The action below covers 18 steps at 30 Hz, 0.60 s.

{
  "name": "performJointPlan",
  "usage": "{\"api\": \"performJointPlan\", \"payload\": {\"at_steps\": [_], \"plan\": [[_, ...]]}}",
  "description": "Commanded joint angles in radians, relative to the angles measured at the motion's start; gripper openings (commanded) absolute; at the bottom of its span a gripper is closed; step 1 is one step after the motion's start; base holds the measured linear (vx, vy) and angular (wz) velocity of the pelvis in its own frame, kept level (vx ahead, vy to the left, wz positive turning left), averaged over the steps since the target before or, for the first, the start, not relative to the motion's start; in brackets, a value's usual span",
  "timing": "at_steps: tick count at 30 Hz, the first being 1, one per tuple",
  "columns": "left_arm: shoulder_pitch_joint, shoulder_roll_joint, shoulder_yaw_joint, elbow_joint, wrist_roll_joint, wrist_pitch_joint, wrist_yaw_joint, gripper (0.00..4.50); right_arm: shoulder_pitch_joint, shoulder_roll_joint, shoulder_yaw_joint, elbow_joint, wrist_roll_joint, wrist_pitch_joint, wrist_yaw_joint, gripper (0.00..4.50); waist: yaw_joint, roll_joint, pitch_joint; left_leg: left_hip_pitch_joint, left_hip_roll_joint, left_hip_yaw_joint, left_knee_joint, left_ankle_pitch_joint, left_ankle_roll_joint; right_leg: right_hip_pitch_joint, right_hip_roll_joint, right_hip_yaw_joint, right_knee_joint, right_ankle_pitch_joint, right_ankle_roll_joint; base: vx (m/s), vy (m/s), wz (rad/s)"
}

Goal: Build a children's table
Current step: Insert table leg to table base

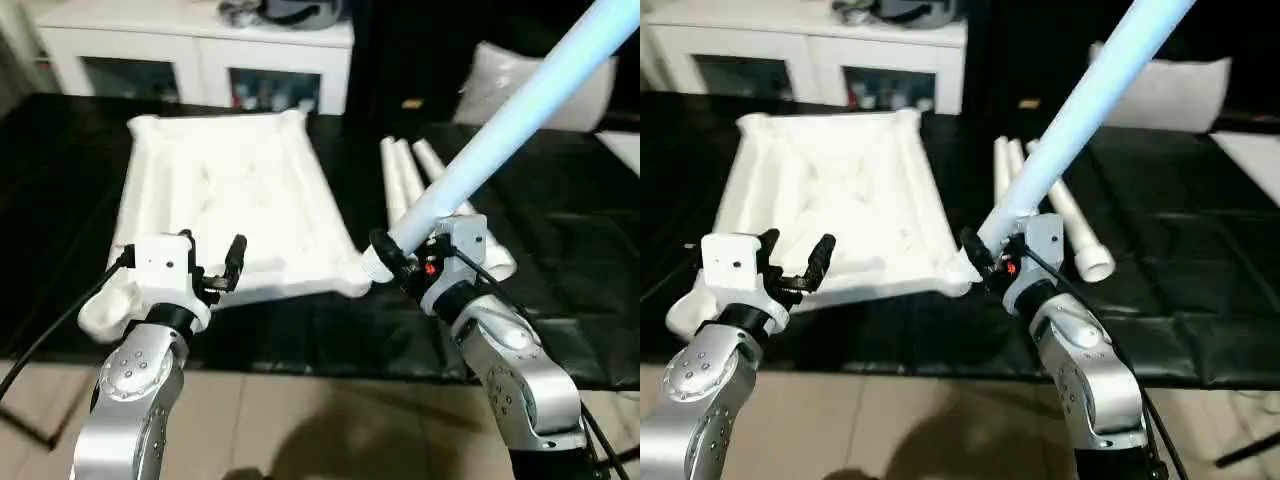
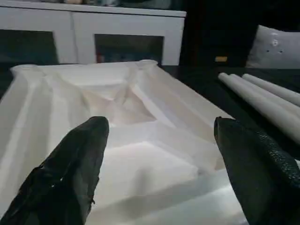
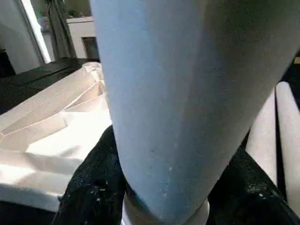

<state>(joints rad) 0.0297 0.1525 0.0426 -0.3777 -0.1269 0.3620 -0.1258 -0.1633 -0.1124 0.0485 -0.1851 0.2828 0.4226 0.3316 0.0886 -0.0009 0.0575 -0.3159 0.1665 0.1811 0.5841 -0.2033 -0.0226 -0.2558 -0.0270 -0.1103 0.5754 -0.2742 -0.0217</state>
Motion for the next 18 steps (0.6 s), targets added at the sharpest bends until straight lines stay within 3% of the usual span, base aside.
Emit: {"api": "performJointPlan", "payload": {"at_steps": [1,2,3,4,5,6,7,8,9,10,11,12,13,14,15,16,17,18], "plan": [[-0.008,0.009,-0.020,-0.013,0.007,-0.004,-0.020,3.95,-0.020,-0.011,-0.008,-0.007,0.002,-0.014,0.001,1.89,-0.009,0.014,-0.045,0.037,0.090,-0.062,-0.110,-0.549,-0.033,-0.007,-0.120,0.070,-0.085,-0.323,-0.085,0.083,0.027,-0.07],[-0.007,0.014,-0.026,-0.012,0.008,-0.004,-0.027,3.95,-0.020,-0.015,-0.006,-0.004,-0.001,-0.015,0.002,1.89,-0.004,0.010,-0.053,0.004,0.071,-0.043,-0.096,-0.416,-0.003,0.023,-0.127,0.081,-0.088,-0.254,-0.104,0.114,0.011,-0.02],[-0.006,0.019,-0.031,-0.011,0.009,-0.004,-0.033,3.95,-0.021,-0.020,-0.004,-0.002,-0.006,-0.015,0.004,1.89,0.003,0.007,-0.061,-0.012,0.058,-0.033,-0.082,-0.324,0.016,0.041,-0.128,0.084,-0.089,-0.208,-0.101,0.106,0.004,-0.02],[-0.006,0.022,-0.036,-0.009,0.010,-0.005,-0.038,3.95,-0.022,-0.029,0.001,0.000,-0.014,-0.016,0.009,1.89,0.012,0.005,-0.062,-0.036,0.041,-0.024,-0.061,-0.200,0.050,0.055,-0.128,0.089,-0.094,-0.178,-0.081,0.106,0.004,-0.02],[-0.006,0.023,-0.037,-0.008,0.011,-0.005,-0.038,3.95,-0.023,-0.031,0.003,0.000,-0.016,-0.016,0.010,1.89,0.019,0.004,-0.070,-0.044,0.036,-0.024,-0.048,-0.118,0.074,0.064,-0.121,0.087,-0.090,-0.146,-0.058,0.097,0.005,0.02],[-0.007,0.026,-0.042,-0.005,0.012,-0.008,-0.043,3.95,-0.021,-0.035,0.004,-0.002,-0.024,-0.019,0.008,1.89,0.029,-0.013,-0.064,-0.110,0.012,-0.041,-0.024,-0.067,0.147,0.104,-0.141,0.058,-0.104,-0.103,-0.025,0.135,0.008,0.24],[-0.008,0.028,-0.046,-0.002,0.013,-0.009,-0.048,3.95,-0.019,-0.039,0.003,-0.004,-0.032,-0.023,0.004,1.89,0.024,0.011,-0.081,-0.104,0.013,-0.056,-0.011,-0.006,0.217,0.108,-0.153,0.029,-0.105,-0.028,0.027,0.135,0.008,0.24],[-0.010,0.029,-0.047,0.000,0.013,-0.010,-0.050,3.95,-0.019,-0.042,0.004,-0.004,-0.037,-0.025,0.003,1.89,0.023,0.024,-0.080,-0.107,0.005,-0.069,-0.008,0.024,0.258,0.113,-0.141,0.001,-0.105,0.025,0.056,0.155,0.019,0.57],[-0.014,0.029,-0.051,0.003,0.013,-0.011,-0.054,3.95,-0.017,-0.045,0.001,-0.005,-0.046,-0.031,-0.003,1.89,0.001,0.040,-0.085,-0.049,0.008,-0.111,-0.024,0.110,0.341,0.095,-0.073,-0.048,-0.068,0.112,0.098,0.209,0.019,0.63],[-0.015,0.028,-0.053,0.005,0.013,-0.011,-0.056,3.95,-0.016,-0.046,-0.001,-0.006,-0.049,-0.034,-0.005,1.89,-0.050,0.056,-0.094,0.124,0.072,-0.264,-0.029,0.202,0.567,-0.080,-0.001,-0.058,0.082,-0.069,0.099,0.209,0.019,0.63],[-0.017,0.028,-0.055,0.007,0.012,-0.012,-0.058,3.95,-0.014,-0.041,-0.011,-0.005,-0.040,-0.031,-0.009,1.89,-0.058,0.049,-0.105,0.180,0.140,-0.312,0.005,0.449,0.640,-0.177,-0.034,0.015,0.148,-0.217,0.075,0.200,0.011,0.57],[-0.019,0.029,-0.060,0.011,0.011,-0.013,-0.064,3.95,-0.011,-0.033,-0.029,-0.006,-0.024,-0.036,-0.010,1.89,-0.051,0.048,-0.091,0.153,0.149,-0.253,0.018,0.489,0.562,-0.209,-0.052,0.044,0.166,-0.163,0.082,0.012,0.014,0.42],[-0.021,0.031,-0.067,0.014,0.012,-0.015,-0.072,3.95,-0.009,-0.034,-0.037,-0.009,-0.020,-0.037,-0.013,1.89,-0.040,0.046,-0.075,0.062,0.105,-0.175,-0.034,0.419,0.438,-0.181,-0.035,0.041,0.206,-0.039,0.121,0.012,0.014,0.42],[-0.022,0.033,-0.070,0.016,0.013,-0.016,-0.075,3.95,-0.009,-0.038,-0.036,-0.010,-0.024,-0.036,-0.014,1.89,-0.041,0.042,-0.069,0.037,0.084,-0.150,-0.053,0.335,0.412,-0.170,-0.029,0.045,0.196,0.009,0.122,-0.086,-0.012,0.11],[-0.022,0.035,-0.076,0.017,0.012,-0.018,-0.082,3.95,-0.007,-0.044,-0.034,-0.011,-0.028,-0.037,-0.016,1.89,-0.034,0.000,-0.049,0.017,0.024,-0.101,-0.072,0.009,0.353,-0.148,-0.051,0.079,0.067,0.111,0.048,-0.008,-0.066,-0.06],[-0.022,0.035,-0.077,0.017,0.012,-0.019,-0.083,3.95,-0.007,-0.044,-0.034,-0.011,-0.028,-0.037,-0.017,1.89,-0.034,-0.028,-0.048,0.007,-0.009,-0.085,-0.061,-0.121,0.307,-0.116,-0.074,0.114,0.009,0.078,0.043,-0.008,-0.066,-0.06],[-0.022,0.036,-0.082,0.017,0.012,-0.019,-0.086,3.95,-0.006,-0.046,-0.034,-0.012,-0.030,-0.038,-0.018,1.89,-0.015,-0.042,-0.035,-0.012,-0.048,-0.061,-0.030,-0.237,0.245,-0.090,-0.122,0.163,-0.058,-0.185,0.040,0.038,-0.108,-0.01],[-0.021,0.034,-0.086,0.016,0.011,-0.025,-0.090,3.95,-0.006,-0.046,-0.037,-0.012,-0.030,-0.040,-0.019,1.89,0.004,-0.053,-0.044,-0.011,-0.062,-0.082,0.097,-0.176,0.153,-0.046,-0.227,0.241,-0.122,-0.643,0.001,0.055,-0.097,-0.01]]}}
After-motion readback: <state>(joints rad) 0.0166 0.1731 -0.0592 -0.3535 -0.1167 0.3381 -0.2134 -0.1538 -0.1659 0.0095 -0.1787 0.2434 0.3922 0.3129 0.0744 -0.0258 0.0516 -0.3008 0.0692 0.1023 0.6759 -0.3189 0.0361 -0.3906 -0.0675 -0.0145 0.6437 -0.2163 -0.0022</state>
